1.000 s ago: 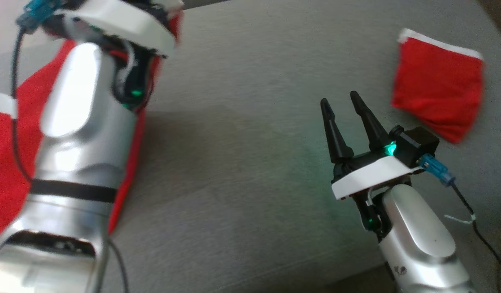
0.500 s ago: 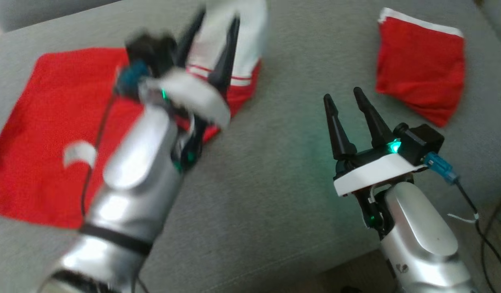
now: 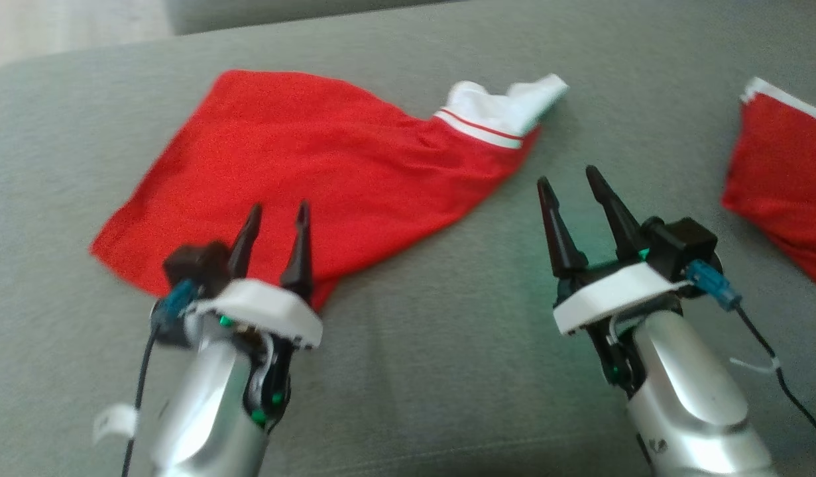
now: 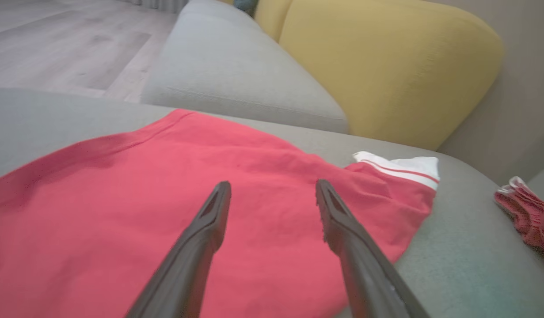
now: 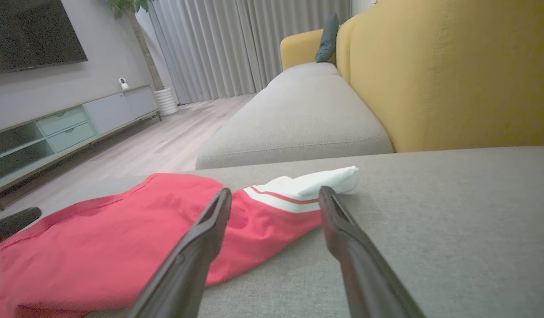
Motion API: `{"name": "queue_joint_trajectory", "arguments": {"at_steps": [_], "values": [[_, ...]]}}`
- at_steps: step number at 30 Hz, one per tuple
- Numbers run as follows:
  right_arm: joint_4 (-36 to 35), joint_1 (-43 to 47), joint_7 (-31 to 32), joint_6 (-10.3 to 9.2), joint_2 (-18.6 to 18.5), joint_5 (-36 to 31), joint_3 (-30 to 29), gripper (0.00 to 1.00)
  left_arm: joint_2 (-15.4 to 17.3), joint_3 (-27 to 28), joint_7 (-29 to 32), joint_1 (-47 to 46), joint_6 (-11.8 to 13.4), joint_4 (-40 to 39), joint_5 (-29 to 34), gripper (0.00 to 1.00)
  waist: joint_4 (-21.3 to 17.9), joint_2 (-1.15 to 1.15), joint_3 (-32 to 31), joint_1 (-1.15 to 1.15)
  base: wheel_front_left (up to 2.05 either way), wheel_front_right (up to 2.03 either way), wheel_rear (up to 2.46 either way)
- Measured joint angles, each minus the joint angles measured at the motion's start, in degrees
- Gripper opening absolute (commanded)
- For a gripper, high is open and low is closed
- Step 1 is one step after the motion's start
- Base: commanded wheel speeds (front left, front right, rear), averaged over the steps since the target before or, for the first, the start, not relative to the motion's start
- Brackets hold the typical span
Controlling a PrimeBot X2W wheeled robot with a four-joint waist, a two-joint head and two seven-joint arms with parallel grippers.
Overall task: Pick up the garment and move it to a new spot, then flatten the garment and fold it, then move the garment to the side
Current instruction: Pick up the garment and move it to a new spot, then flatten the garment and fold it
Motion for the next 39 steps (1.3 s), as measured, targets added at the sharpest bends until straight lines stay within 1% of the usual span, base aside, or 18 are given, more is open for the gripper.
{"name": "queue_joint_trajectory", "arguments": {"at_steps": [5,9,11,16,23,29,30,31,32,36,39], "values": [[3.45,1.12,0.0,0.0,0.0,-1.86,-2.16,1.0,0.1,2.29,0.0,5.78,0.57,-4.21,-0.14,1.0,4.84,0.0,-1.24,0.0,0.0,0.0,0.0],[5.76,1.09,0.0,0.0,0.02,-3.21,-4.53,1.0,0.18,2.26,0.0,8.63,0.94,-6.02,-0.64,1.0,8.83,0.0,-1.5,0.0,0.0,0.0,0.0],[8.09,1.06,0.0,0.0,0.03,-4.56,-6.0,1.0,0.19,1.99,0.0,9.67,1.11,-6.65,-0.71,1.0,10.71,0.0,-1.49,0.0,0.0,0.0,0.0],[13.48,0.88,0.01,0.0,0.03,-5.61,-8.6,1.0,0.2,0.66,0.01,10.33,1.11,-7.51,-1.22,1.0,15.01,0.0,-1.01,0.0,0.0,0.0,0.0],[19.29,-0.16,0.0,0.0,0.03,-5.34,-10.99,1.0,0.22,-0.47,0.0,10.27,1.12,-9.26,-1.65,1.0,19.67,0.0,0.68,0.0,0.0,0.0,0.0],[21.43,-2.97,-0.08,0.0,-0.04,-3.14,-11.2,1.0,0.22,-1.11,0.0,10.11,1.51,-9.99,-1.69,1.0,22.75,0.0,2.13,0.0,0.0,0.0,0.0],[21.5,-3.43,-0.08,-0.01,-0.07,-2.87,-11.05,0.8,0.21,-1.16,0.0,10.1,1.53,-10.09,-1.69,1.0,23.05,0.0,2.42,0.0,0.0,0.0,0.0],[21.64,-3.9,-0.08,-0.01,-0.09,-2.37,-10.82,0.2,0.21,-1.16,0.0,10.1,1.53,-10.11,-1.69,1.0,23.29,0.0,2.65,0.0,0.0,0.0,0.0],[21.53,-4.32,-0.08,-0.01,-0.11,-1.93,-10.79,0.0,0.21,-1.14,0.0,10.11,1.53,-10.09,-1.68,1.0,23.44,0.0,2.8,0.0,0.0,0.0,0.0],[20.65,-4.56,-0.04,-0.01,-0.14,-1.9,-10.82,0.0,0.21,-0.98,0.0,10.13,1.53,-9.98,-1.14,1.0,23.22,0.0,2.67,0.01,0.0,0.0,0.0],[18.09,-3.94,0.0,-0.01,-0.1,-1.87,-12.03,0.0,0.2,-0.97,0.0,10.16,1.51,-9.66,-1.1,1.0,22.51,0.0,2.15,0.01,0.0,0.0,0.0]]}}
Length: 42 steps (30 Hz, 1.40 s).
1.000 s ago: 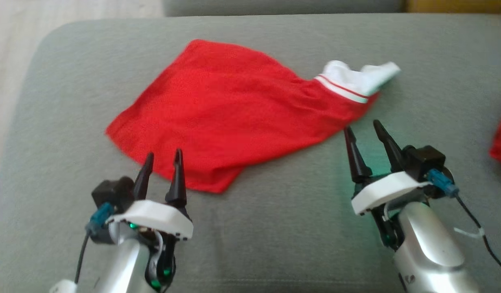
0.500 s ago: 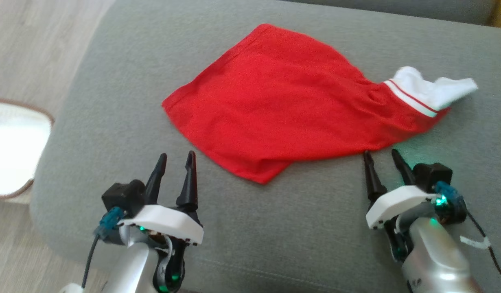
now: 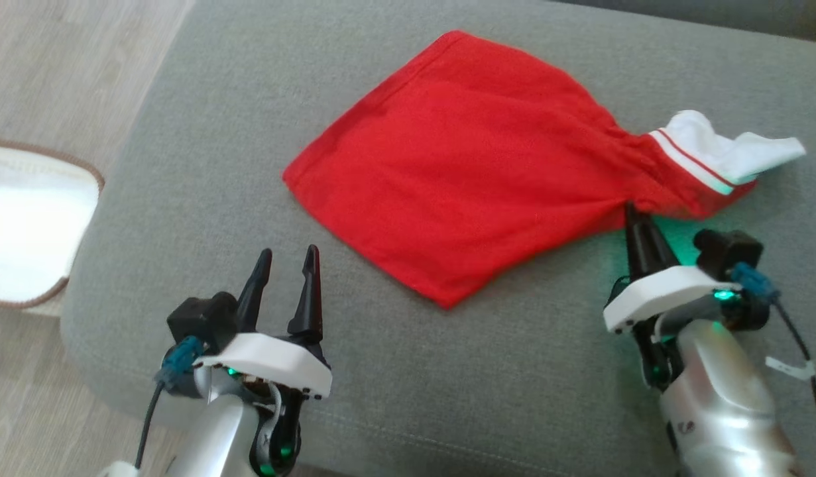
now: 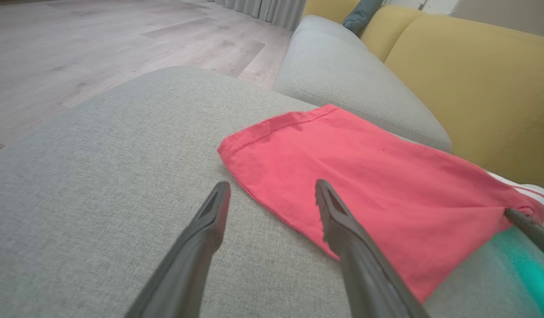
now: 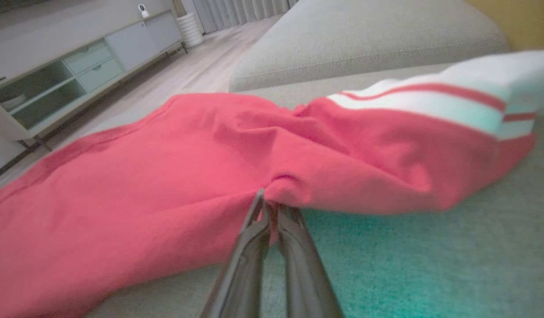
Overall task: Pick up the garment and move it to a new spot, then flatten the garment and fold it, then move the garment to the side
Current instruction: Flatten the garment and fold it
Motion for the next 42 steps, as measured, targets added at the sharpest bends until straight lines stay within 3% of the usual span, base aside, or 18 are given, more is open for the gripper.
{"name": "queue_joint_trajectory", "arguments": {"at_steps": [7,13,17,23,24,25,26,33,42], "values": [[-11.06,2.94,0.01,0.0,0.16,0.44,-4.94,0.0,0.03,-0.53,0.0,0.15,-0.07,0.34,-0.14,1.0,-2.36,0.0,-2.57,0.0,0.0,0.0,0.0],[-18.36,3.89,0.0,0.0,-0.79,-5.24,-6.86,0.0,0.02,-3.37,0.0,0.23,0.02,0.13,-2.05,1.0,-3.43,0.0,-3.88,0.0,0.0,0.0,0.0],[-16.9,-0.11,0.0,0.0,-2.04,-8.09,-5.11,0.0,0.05,-6.03,0.0,0.23,0.02,0.16,-3.48,1.0,-1.33,0.0,-3.22,0.0,0.0,0.0,0.0],[-6.3,-14.26,0.02,0.0,-3.48,-13.48,-2.76,0.0,0.11,-9.38,0.01,-0.06,0.09,0.21,-3.72,1.0,3.93,0.0,-1.18,0.0,0.0,0.0,0.0],[-3.91,-16.85,0.09,0.0,-3.49,-14.26,-2.23,0.2,0.1,-9.64,0.0,-0.13,0.1,0.21,-3.71,1.0,4.86,0.0,-0.75,0.0,0.0,0.0,0.0],[-1.47,-19.33,0.35,0.0,-3.48,-15.21,-1.92,0.5,0.11,-9.79,0.0,-0.27,0.11,0.24,-3.71,1.0,5.8,0.0,-0.26,0.0,0.0,0.0,0.0],[0.82,-21.4,0.36,0.0,-3.27,-15.68,-2.05,1.0,0.11,-9.84,0.0,-0.46,0.13,0.29,-3.71,1.0,6.67,0.0,0.2,0.0,0.0,0.0,0.0],[10.53,-24.29,0.27,0.0,-2.21,-17.51,-3.69,1.0,0.14,-9.35,0.01,-1.02,1.11,0.36,-3.72,1.0,9.69,0.0,2.03,0.01,0.0,0.0,0.0],[4.97,-11.74,0.26,0.0,-1.27,-13.23,-1.16,1.0,0.11,-7.71,0.0,-1.01,1.0,0.27,-3.23,1.0,4.68,0.0,0.18,0.0,0.0,0.0,0.0]]}}
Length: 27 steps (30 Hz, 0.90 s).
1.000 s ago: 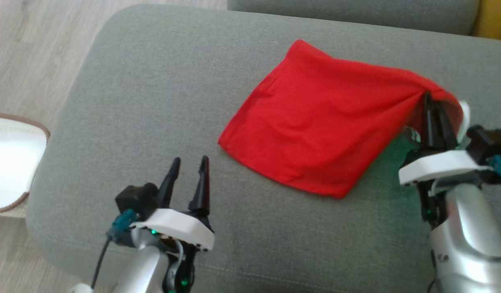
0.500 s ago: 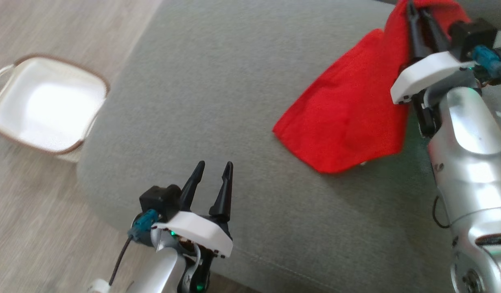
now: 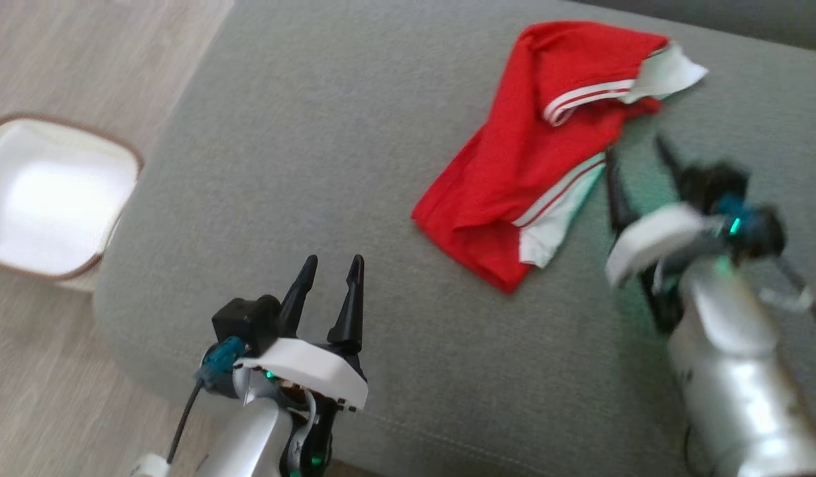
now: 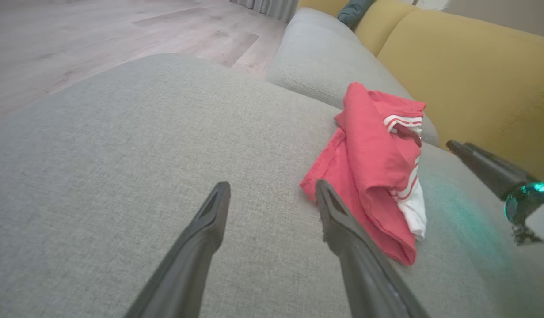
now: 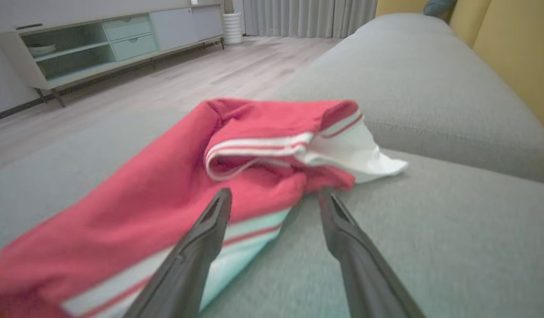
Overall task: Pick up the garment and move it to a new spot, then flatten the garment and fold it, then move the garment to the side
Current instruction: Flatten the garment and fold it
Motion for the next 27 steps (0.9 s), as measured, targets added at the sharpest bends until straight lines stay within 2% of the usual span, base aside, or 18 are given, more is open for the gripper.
{"name": "queue_joint_trajectory", "arguments": {"at_steps": [5,14,26,27], "values": [[-2.13,7.71,0.0,0.0,0.37,4.44,6.09,1.0,0.0,0.26,0.0,0.1,-0.07,-0.19,0.68,1.0,-2.11,0.0,-1.61,0.0,0.0,0.0,0.0],[-3.43,10.92,0.0,0.0,0.6,9.79,16.58,1.0,0.02,0.09,0.0,0.42,-0.47,-0.56,0.13,1.0,0.22,0.0,-1.32,0.0,0.0,0.0,0.0],[0.71,11.07,-0.33,0.0,0.62,7.51,16.55,1.0,0.02,0.19,0.0,1.57,-0.38,-0.8,0.12,1.0,1.56,0.0,-0.82,0.0,0.0,0.0,0.0],[0.74,10.99,-0.34,0.0,0.65,7.08,16.08,0.88,0.02,0.19,0.0,1.55,-0.38,-0.85,0.12,1.0,1.54,0.0,-0.71,0.0,0.0,0.0,0.0]]}}
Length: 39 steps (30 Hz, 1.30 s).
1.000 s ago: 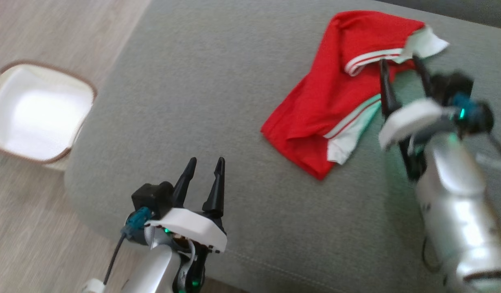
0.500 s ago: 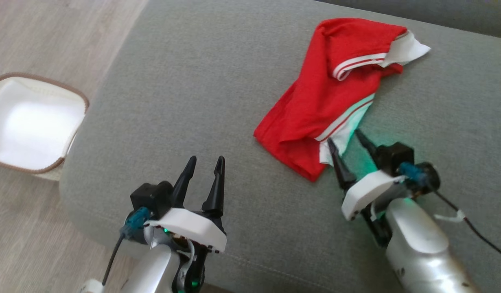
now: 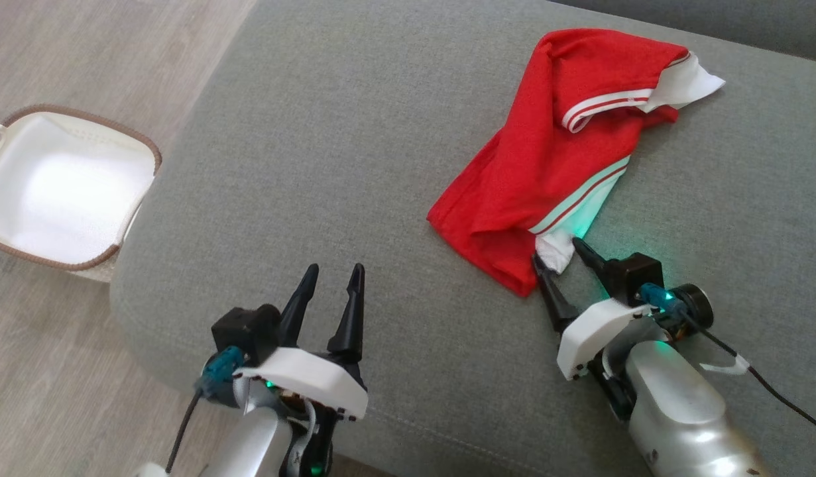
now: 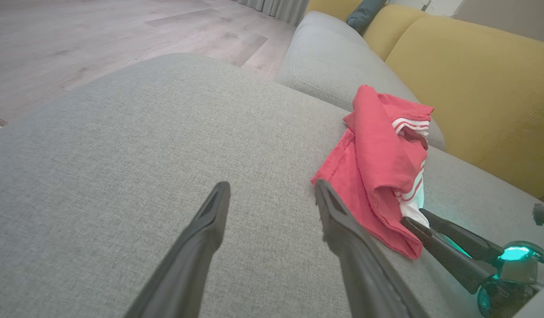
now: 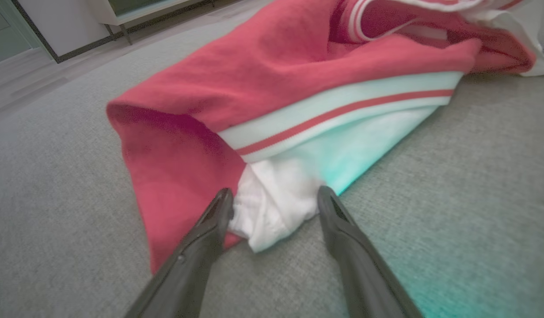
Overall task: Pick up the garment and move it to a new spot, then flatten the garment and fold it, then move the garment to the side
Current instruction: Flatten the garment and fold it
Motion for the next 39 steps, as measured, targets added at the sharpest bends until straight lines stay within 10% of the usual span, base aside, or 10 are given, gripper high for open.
{"name": "queue_joint_trajectory", "arguments": {"at_steps": [1,4,11,14,19,20,39], "values": [[0.01,-0.07,0.0,0.0,0.03,-0.38,-0.36,0.55,0.0,0.03,0.0,-0.01,0.07,-0.01,0.0,1.0,-0.07,0.0,0.03,0.0,0.0,0.0,0.0],[-0.07,-0.11,0.0,0.0,0.22,-1.01,-1.46,0.0,0.01,0.19,0.0,-0.01,0.22,-0.03,0.0,1.0,-0.58,0.0,0.1,0.0,0.0,0.0,0.0],[-2.57,0.15,0.08,0.0,0.41,-3.08,-5.73,0.0,0.01,0.18,0.0,-0.03,0.14,-0.01,0.0,1.0,-2.5,0.0,-0.37,0.0,0.0,0.0,0.0],[-4.33,0.36,0.08,0.01,0.38,-3.6,-6.76,0.22,0.02,0.22,0.0,-0.04,0.14,0.03,0.01,1.0,-3.66,0.0,-0.87,0.0,0.0,0.0,0.0],[-4.92,0.41,0.08,0.01,0.4,-5.56,-8.42,0.19,0.02,0.21,0.01,-0.04,-0.1,0.41,-0.01,1.0,-5.75,0.0,-1.75,0.0,0.0,0.0,0.0],[-4.58,0.43,0.08,0.0,0.4,-5.86,-8.83,0.0,0.02,0.19,0.0,-0.05,-0.1,0.42,-0.01,1.0,-6.03,0.0,-1.85,0.0,0.0,0.0,0.0],[-14.47,0.66,0.09,0.01,-0.63,-11.7,-15.56,0.0,0.15,1.46,0.01,0.97,-0.32,1.31,0.07,1.0,-10.13,0.0,-5.15,0.0,0.0,0.0,0.0]]}}
